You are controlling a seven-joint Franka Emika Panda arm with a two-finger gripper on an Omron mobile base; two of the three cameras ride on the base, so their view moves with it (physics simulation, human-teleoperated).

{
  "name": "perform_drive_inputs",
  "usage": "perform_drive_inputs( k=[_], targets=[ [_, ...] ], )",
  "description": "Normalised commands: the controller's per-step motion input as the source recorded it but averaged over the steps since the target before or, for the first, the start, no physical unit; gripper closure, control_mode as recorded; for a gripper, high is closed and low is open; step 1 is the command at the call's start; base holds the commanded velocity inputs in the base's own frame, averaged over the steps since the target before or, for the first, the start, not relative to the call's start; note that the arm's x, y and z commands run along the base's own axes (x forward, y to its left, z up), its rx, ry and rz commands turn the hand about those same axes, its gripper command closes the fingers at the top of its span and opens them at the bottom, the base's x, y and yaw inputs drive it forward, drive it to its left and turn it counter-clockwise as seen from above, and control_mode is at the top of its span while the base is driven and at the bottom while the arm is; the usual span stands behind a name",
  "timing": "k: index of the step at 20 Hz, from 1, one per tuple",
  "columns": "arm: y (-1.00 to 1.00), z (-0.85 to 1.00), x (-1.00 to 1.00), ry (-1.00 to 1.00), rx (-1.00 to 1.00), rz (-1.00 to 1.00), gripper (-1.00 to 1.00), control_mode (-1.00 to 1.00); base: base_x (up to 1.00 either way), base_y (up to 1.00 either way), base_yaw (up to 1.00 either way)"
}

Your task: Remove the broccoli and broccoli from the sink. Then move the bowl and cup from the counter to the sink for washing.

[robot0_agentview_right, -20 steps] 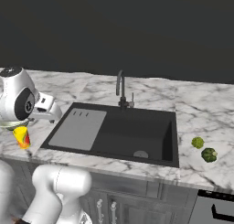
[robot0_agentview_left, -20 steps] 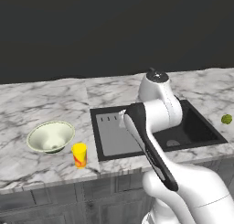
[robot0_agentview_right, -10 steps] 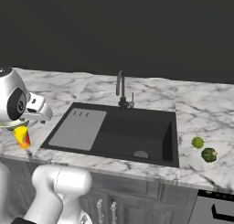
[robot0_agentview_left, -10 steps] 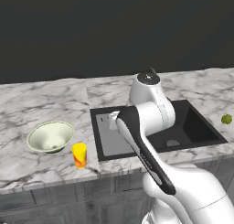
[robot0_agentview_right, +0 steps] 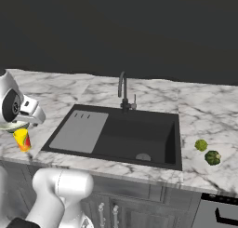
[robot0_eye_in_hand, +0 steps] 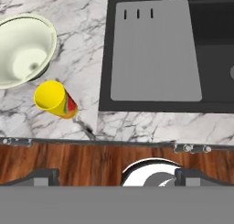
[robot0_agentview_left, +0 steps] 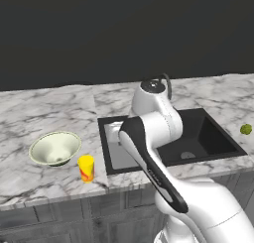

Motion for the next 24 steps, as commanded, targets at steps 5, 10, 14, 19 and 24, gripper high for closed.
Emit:
perform_drive_inputs(
  k=[5,10,14,19,24],
  targets=[
    [0.22,0.00,0.00,0.09,0.04,0.00,-1.00,-1.00,0.00,0.00,0.00],
    [0.25,0.00,0.00,0.05,0.00,0.00,-1.00,-1.00,0.00,0.00,0.00],
    [0.25,-0.04,0.00,0.06,0.00,0.00,-1.00,-1.00,0.00,0.00,0.00],
    [0.23,-0.04,0.02,0.05,0.00,0.00,-1.00,-1.00,0.00,0.00,0.00],
    [0.19,-0.08,0.07,0.01,0.00,0.00,-1.00,-1.00,0.00,0.00,0.00]
  ],
)
